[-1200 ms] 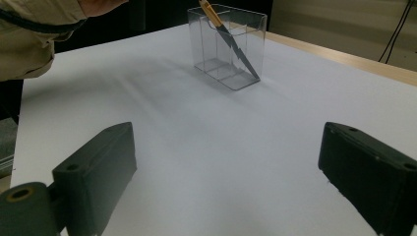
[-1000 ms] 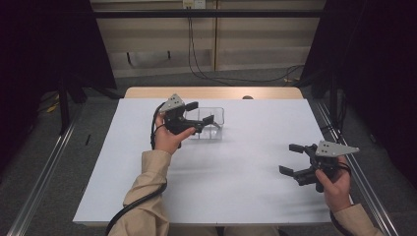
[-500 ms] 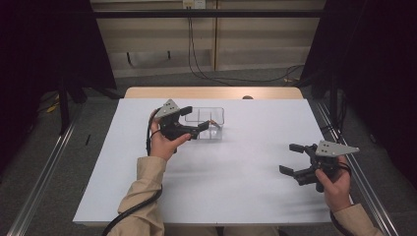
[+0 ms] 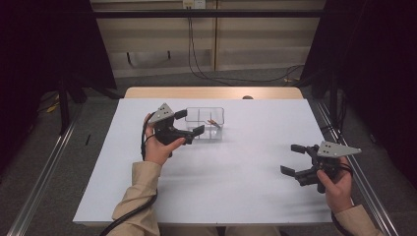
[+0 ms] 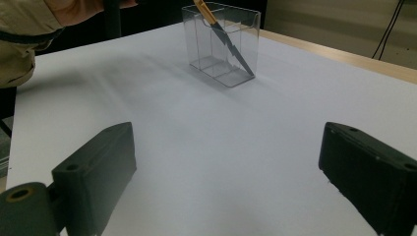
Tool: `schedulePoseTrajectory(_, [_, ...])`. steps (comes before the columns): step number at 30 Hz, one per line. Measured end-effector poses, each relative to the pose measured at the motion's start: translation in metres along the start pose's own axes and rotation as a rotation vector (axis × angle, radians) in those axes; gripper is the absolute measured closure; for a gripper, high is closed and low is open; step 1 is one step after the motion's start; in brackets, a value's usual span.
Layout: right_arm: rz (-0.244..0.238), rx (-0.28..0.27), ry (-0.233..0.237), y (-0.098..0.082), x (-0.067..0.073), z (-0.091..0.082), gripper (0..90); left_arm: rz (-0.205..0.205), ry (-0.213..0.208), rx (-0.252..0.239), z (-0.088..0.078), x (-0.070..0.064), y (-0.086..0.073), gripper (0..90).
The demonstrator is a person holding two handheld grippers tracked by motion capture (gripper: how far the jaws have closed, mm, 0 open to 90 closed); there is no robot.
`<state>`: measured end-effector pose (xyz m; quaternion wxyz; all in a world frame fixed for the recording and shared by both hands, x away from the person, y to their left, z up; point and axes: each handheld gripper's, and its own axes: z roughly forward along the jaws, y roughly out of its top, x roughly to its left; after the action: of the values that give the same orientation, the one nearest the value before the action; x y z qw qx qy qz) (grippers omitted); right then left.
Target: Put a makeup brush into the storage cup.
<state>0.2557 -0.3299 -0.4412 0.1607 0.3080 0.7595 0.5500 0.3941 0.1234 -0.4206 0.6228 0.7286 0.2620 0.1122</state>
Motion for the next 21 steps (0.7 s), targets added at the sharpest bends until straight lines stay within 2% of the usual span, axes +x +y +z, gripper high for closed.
schedulePoseTrajectory(21, [0.007,0.012,0.008,-0.003,-0.001,0.004,6.6,0.000,0.018,0.002,-0.022,0.003,-0.005,1.6])
